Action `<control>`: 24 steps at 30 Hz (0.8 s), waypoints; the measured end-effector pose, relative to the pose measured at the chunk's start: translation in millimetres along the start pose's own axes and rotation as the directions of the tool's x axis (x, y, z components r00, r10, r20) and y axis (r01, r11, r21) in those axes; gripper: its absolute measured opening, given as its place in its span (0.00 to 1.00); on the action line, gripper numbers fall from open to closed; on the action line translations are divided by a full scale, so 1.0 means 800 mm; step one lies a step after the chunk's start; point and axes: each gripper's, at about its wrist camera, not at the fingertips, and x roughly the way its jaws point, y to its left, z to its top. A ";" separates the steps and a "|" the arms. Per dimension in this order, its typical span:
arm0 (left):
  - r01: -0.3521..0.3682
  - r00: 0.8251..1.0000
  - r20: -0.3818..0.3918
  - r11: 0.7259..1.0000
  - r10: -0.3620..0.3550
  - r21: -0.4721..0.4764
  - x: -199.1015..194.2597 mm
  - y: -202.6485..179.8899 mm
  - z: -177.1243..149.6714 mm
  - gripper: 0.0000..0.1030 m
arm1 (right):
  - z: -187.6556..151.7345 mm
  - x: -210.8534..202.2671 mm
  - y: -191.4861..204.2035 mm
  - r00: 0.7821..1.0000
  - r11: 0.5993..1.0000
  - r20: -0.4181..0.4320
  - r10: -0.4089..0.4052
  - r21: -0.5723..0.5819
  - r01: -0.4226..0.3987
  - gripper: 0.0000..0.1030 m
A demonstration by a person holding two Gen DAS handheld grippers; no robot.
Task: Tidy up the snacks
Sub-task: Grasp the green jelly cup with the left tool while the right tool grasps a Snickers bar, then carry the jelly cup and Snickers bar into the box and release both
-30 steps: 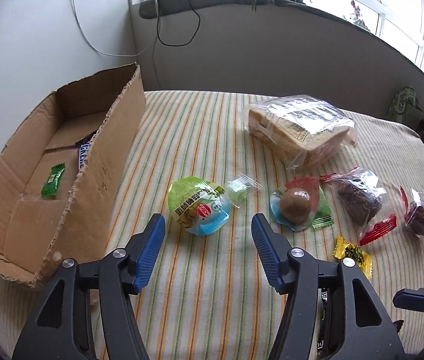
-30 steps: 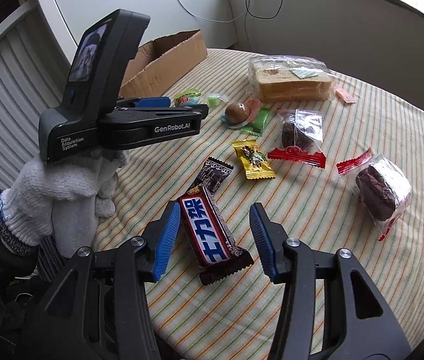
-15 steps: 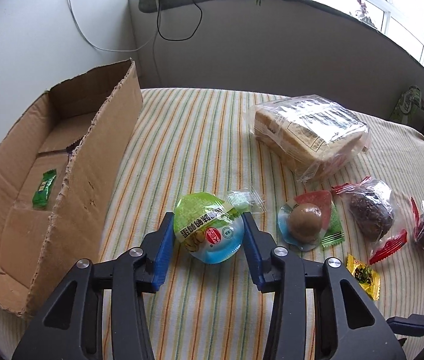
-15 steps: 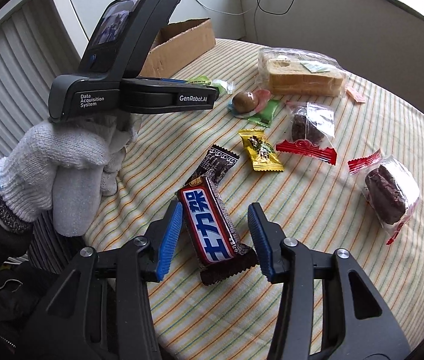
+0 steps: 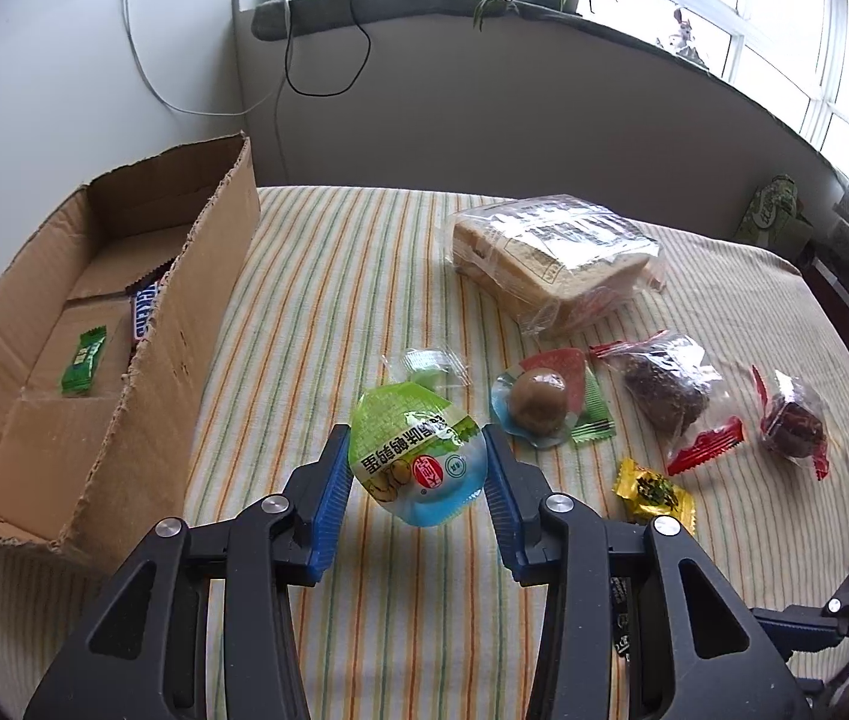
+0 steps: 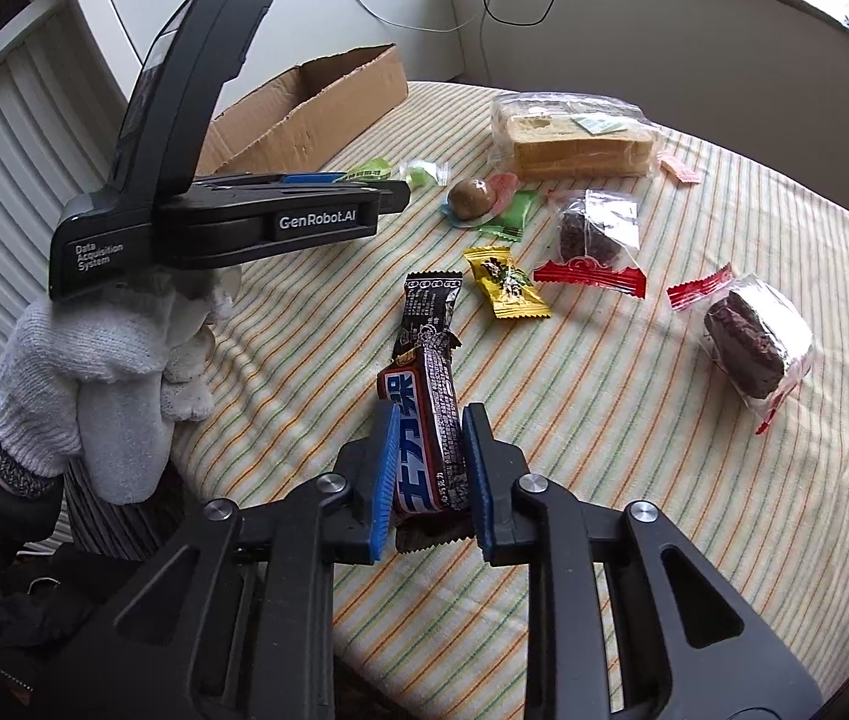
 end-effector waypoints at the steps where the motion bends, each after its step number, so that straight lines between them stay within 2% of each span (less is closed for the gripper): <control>1: 0.008 1.000 0.002 1.000 -0.008 0.000 -0.003 0.000 -0.001 0.39 | -0.001 -0.001 -0.001 1.000 1.000 0.001 0.001 0.011 -0.001 0.21; 6: 0.043 0.999 0.026 0.999 -0.043 0.000 -0.023 0.006 -0.004 0.39 | -0.005 -0.009 -0.002 1.000 0.999 0.005 -0.020 0.035 0.020 0.19; 11: 0.065 0.997 0.035 0.998 -0.065 0.001 -0.029 0.013 -0.006 0.39 | -0.008 -0.006 0.011 0.997 0.997 -0.010 -0.080 -0.016 0.080 0.19; 16: 0.086 0.995 0.045 0.996 -0.085 -0.016 -0.032 0.015 -0.007 0.39 | -0.003 0.002 0.017 0.993 0.994 -0.068 -0.093 -0.063 0.088 0.24; 24: 0.109 0.992 0.073 0.993 -0.106 -0.037 -0.052 0.028 -0.010 0.39 | 0.000 0.000 0.026 0.991 0.991 -0.056 -0.118 -0.065 0.114 0.20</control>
